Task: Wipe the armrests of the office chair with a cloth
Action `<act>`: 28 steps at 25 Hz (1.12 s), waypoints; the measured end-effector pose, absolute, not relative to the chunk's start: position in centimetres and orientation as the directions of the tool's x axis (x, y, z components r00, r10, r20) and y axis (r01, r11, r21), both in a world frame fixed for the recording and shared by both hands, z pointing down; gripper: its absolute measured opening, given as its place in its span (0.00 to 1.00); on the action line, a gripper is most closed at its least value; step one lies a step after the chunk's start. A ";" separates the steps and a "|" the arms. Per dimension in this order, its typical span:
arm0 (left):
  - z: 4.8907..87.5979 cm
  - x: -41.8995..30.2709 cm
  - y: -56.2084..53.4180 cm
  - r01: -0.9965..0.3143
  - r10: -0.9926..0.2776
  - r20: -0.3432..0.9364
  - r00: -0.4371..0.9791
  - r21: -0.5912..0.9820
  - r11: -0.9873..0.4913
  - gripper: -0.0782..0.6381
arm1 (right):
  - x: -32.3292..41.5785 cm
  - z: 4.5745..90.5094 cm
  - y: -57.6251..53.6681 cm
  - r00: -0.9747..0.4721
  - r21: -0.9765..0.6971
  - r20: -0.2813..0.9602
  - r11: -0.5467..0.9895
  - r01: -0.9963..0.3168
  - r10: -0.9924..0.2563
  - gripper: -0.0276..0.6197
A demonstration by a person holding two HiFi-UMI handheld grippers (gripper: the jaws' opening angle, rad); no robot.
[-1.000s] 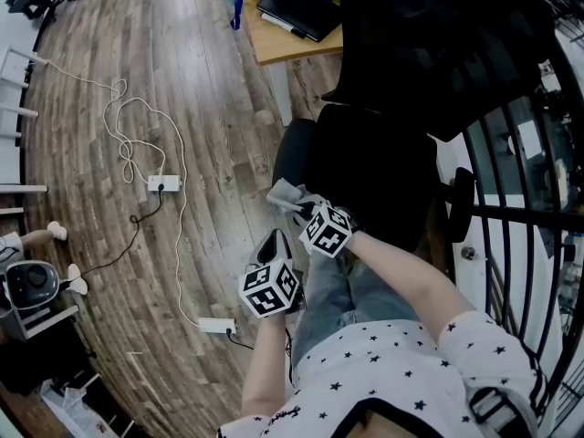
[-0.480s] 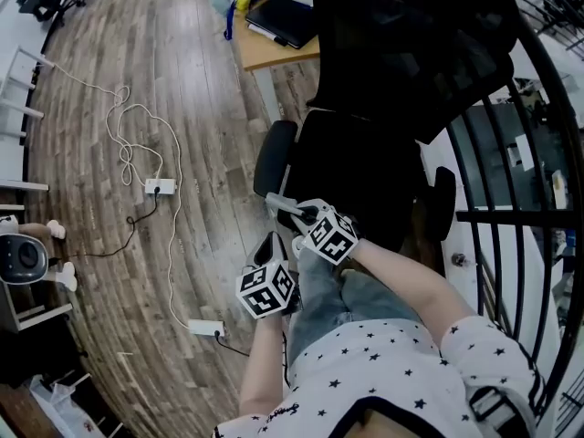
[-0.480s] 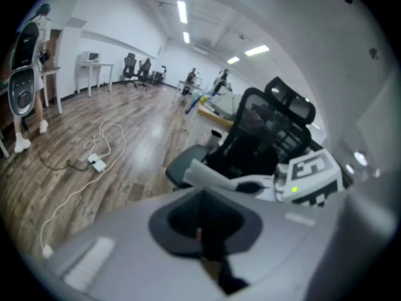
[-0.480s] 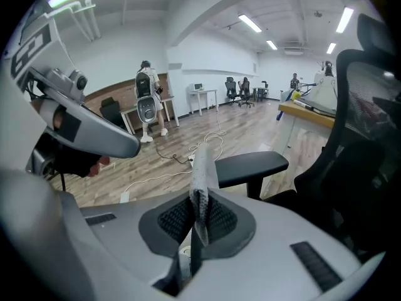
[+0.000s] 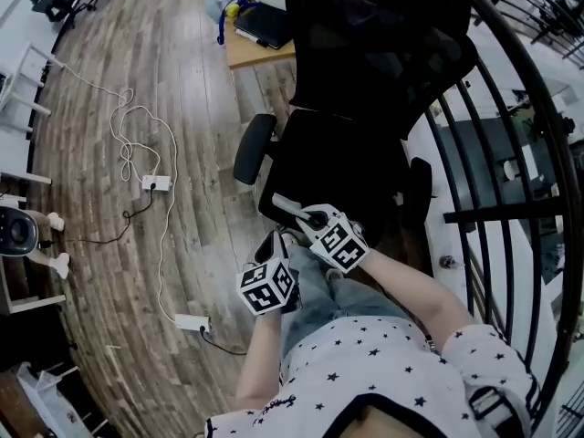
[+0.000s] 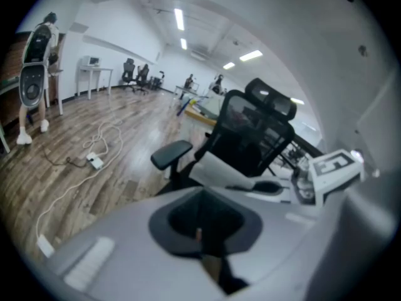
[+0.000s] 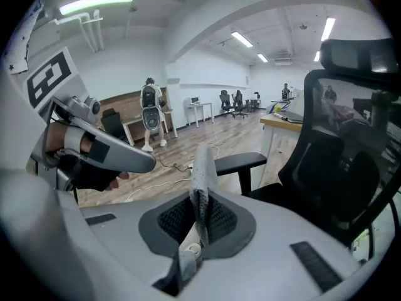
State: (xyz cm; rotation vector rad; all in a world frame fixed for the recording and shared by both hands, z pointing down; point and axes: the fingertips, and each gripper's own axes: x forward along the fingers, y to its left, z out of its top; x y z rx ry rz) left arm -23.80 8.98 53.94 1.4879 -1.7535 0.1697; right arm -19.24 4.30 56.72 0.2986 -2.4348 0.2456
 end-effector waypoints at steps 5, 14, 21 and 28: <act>53.1 -20.0 11.3 -0.887 -0.777 0.630 0.026 0.372 0.272 0.12 | -14.9 55.0 6.1 -0.777 -0.112 0.597 0.938 -0.328 -0.201 0.08; 50.8 -15.3 14.0 -0.907 -0.797 0.603 0.041 0.356 0.223 0.12 | -8.5 51.2 8.1 -0.789 -0.097 0.541 0.910 -0.404 -0.292 0.08; 48.9 -12.6 14.2 -0.922 -0.822 0.565 0.071 0.351 0.162 0.12 | -5.0 48.6 9.4 -0.791 -0.088 0.500 0.888 -0.452 -0.353 0.08; 47.0 -11.9 13.8 -0.928 -0.849 0.523 0.079 0.349 0.128 0.12 | -2.9 46.6 10.0 -0.791 -0.107 0.467 0.863 -0.495 -0.395 0.08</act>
